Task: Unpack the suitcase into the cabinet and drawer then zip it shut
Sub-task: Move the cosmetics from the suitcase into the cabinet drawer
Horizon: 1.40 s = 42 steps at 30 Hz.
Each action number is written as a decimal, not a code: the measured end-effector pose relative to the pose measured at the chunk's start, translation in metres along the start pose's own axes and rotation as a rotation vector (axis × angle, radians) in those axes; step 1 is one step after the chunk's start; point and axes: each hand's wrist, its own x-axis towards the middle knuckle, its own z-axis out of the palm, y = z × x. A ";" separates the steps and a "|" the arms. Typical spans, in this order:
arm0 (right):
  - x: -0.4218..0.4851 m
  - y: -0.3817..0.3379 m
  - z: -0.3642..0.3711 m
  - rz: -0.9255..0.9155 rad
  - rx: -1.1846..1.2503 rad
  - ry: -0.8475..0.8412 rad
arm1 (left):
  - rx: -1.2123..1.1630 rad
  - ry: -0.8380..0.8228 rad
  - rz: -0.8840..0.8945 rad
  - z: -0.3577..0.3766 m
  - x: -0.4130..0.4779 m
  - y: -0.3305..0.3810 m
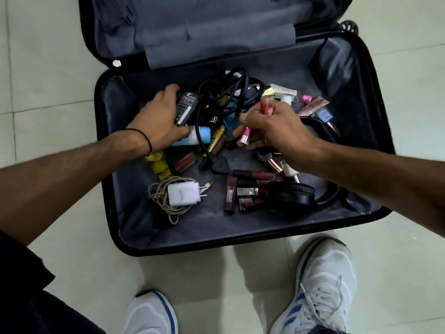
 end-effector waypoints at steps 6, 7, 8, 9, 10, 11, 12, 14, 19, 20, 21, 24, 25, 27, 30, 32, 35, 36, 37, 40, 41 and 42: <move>0.003 -0.004 -0.004 0.005 0.002 0.013 | -0.101 -0.115 -0.062 -0.001 -0.008 0.001; 0.004 -0.006 -0.006 -0.003 0.006 0.032 | -0.118 -0.149 -0.079 -0.001 -0.010 0.001; 0.005 -0.008 -0.008 -0.007 0.009 0.045 | -0.121 -0.182 -0.094 -0.001 -0.011 0.001; 0.007 -0.010 -0.010 -0.003 0.010 0.048 | -0.126 -0.200 -0.106 -0.002 -0.011 0.001; 0.008 -0.012 -0.011 0.011 0.004 0.040 | -0.142 -0.202 -0.118 -0.003 -0.012 0.000; 0.008 -0.013 -0.012 0.036 -0.013 0.016 | -0.160 -0.190 -0.130 -0.005 -0.011 -0.001; 0.008 -0.013 -0.012 0.068 -0.047 -0.024 | -0.168 -0.169 -0.148 -0.006 -0.011 -0.002; 0.005 -0.012 -0.009 0.111 -0.133 -0.103 | -0.166 -0.112 -0.194 -0.010 -0.009 -0.005; 0.008 -0.012 -0.001 0.035 -0.113 0.045 | -0.251 -0.129 -0.251 -0.015 -0.006 -0.007; 0.012 -0.014 -0.003 0.017 -0.084 0.097 | -0.328 -0.175 -0.260 -0.015 -0.006 -0.008; 0.015 -0.016 -0.005 -0.006 -0.062 0.145 | -0.431 -0.223 -0.262 -0.016 -0.008 -0.007; 0.028 -0.025 -0.016 -0.070 -0.052 0.280 | -0.655 -0.371 -0.235 -0.012 -0.016 -0.005; 0.032 -0.028 -0.019 -0.081 -0.068 0.325 | -0.696 -0.408 -0.211 -0.008 -0.019 -0.004; 0.039 -0.031 -0.027 -0.084 -0.179 0.362 | -0.690 -0.459 -0.150 -0.001 -0.025 -0.002; 0.044 -0.034 -0.036 -0.039 -0.374 0.258 | -0.614 -0.516 -0.079 0.005 -0.033 -0.002; 0.042 -0.039 -0.042 -0.033 -0.506 0.119 | -0.570 -0.529 -0.055 0.004 -0.035 -0.002; 0.032 -0.053 -0.050 0.044 -0.674 -0.077 | -0.414 -0.572 0.046 -0.002 -0.038 -0.001; 0.032 -0.054 -0.054 0.064 -0.717 -0.117 | -0.349 -0.589 0.076 -0.005 -0.039 -0.001; 0.030 -0.054 -0.055 0.075 -0.747 -0.144 | -0.293 -0.600 0.092 -0.008 -0.039 -0.001; 0.027 -0.044 -0.052 0.111 -0.766 -0.259 | -0.109 -0.632 0.116 -0.020 -0.034 -0.002; 0.025 -0.039 -0.050 0.136 -0.768 -0.308 | -0.069 -0.661 0.109 -0.026 -0.032 -0.003; 0.024 -0.034 -0.048 0.155 -0.781 -0.358 | -0.067 -0.710 0.083 -0.031 -0.030 -0.004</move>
